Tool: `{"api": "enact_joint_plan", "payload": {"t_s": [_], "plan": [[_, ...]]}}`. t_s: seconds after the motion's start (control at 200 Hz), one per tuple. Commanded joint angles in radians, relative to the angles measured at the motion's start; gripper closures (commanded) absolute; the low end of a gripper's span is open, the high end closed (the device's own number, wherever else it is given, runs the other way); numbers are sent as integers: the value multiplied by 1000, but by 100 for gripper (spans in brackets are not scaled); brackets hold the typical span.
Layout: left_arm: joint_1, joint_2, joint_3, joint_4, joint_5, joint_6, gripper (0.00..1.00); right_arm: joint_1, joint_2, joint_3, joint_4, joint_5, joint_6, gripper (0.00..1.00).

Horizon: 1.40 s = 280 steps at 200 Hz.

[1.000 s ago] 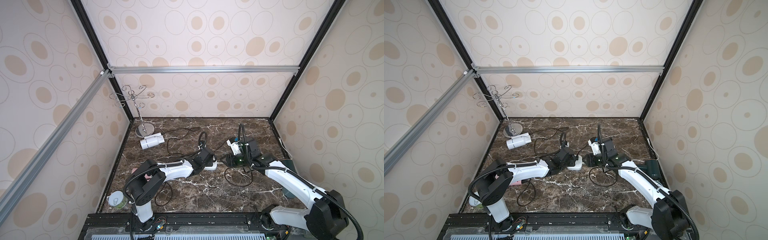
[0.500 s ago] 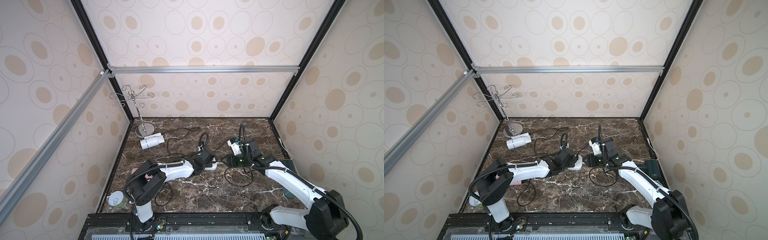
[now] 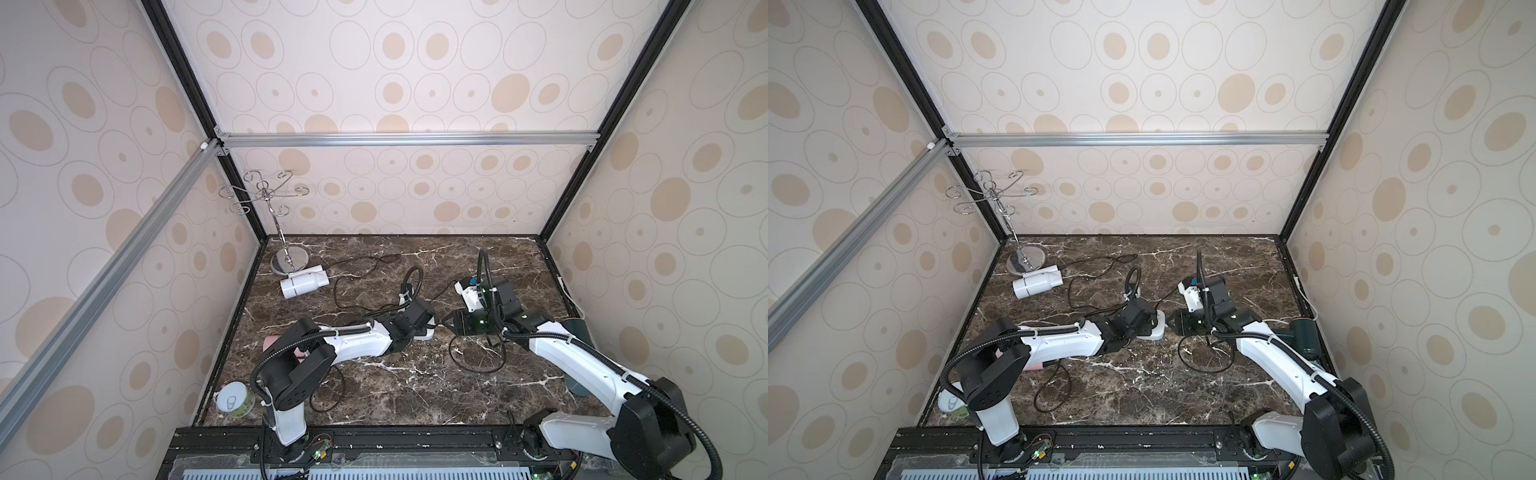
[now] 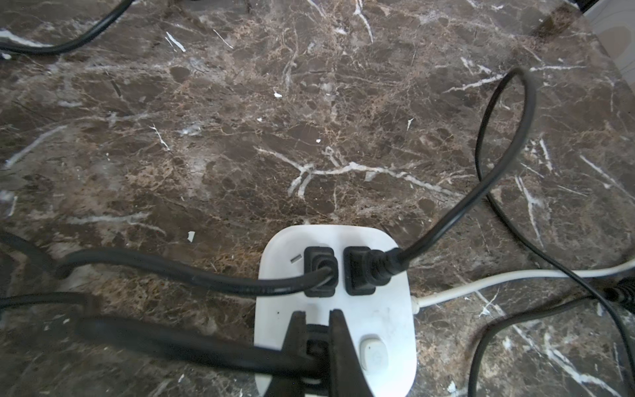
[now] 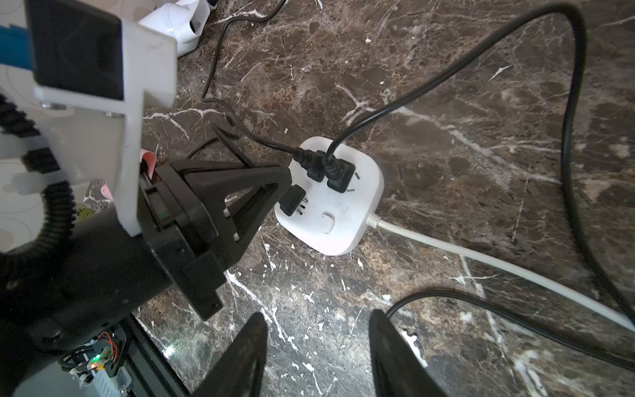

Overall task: Charge the blow dryers
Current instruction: Insert the plug into the socket.

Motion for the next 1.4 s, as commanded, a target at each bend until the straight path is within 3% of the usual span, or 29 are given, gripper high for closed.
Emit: {"api": "enact_joint_plan", "payload": {"t_s": [0.0,0.3,0.56,1.021,1.396], "plan": [[-39,36,32,-88,-34,33,100,-7,3,-12,-2,-6,-15,50],[-102,96,63,-130,-85,33,100,-7,5,-12,-4,0,-16,50],[-130,190,160,-287,-148,-4,100,-7,1,-10,-10,6,-18,50],[-143,119,15,-175,-133,-71,100,-8,-10,-14,-16,11,-17,50],[-152,189,45,-314,-112,-120,100,-8,-6,-8,-24,17,-16,50]]}}
